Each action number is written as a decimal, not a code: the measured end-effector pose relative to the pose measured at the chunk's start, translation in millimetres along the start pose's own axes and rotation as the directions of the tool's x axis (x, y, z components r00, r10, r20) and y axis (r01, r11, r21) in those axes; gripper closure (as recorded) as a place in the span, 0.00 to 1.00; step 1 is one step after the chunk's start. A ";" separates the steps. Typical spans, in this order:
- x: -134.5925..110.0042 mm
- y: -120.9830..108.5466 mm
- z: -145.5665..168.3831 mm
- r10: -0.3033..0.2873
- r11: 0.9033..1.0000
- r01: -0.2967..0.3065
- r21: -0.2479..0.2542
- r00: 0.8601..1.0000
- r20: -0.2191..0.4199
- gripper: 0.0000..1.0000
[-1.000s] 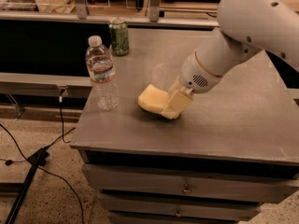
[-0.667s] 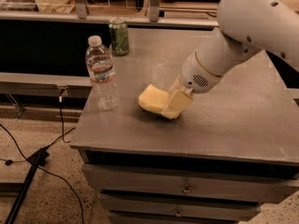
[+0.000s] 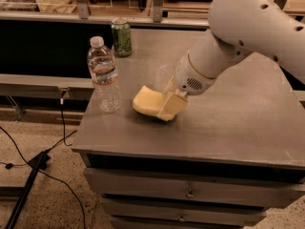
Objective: Move sponge near water bottle
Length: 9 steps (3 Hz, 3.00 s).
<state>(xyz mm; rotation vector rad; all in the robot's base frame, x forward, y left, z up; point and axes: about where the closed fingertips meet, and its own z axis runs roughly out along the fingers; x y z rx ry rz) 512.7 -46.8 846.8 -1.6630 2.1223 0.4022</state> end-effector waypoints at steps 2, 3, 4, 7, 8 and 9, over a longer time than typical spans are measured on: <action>-31.0 -0.1 12.7 -0.107 0.994 0.108 -0.018 0.994 0.006 0.74; -32.7 0.9 13.0 -0.112 0.993 0.112 -0.019 0.994 0.005 0.51; -33.9 2.3 12.8 -0.116 0.993 0.116 -0.019 0.993 0.004 0.20; -20.4 5.0 -5.8 -0.111 0.994 0.111 0.012 0.991 0.072 0.00; 3.7 9.8 -44.8 -0.120 0.991 0.107 0.075 0.971 0.207 0.00; 16.0 12.7 -58.2 -0.135 0.988 0.115 0.099 0.964 0.229 0.00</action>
Offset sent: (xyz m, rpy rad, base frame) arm 0.0131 0.0451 0.0030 -0.0120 -0.0406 0.1412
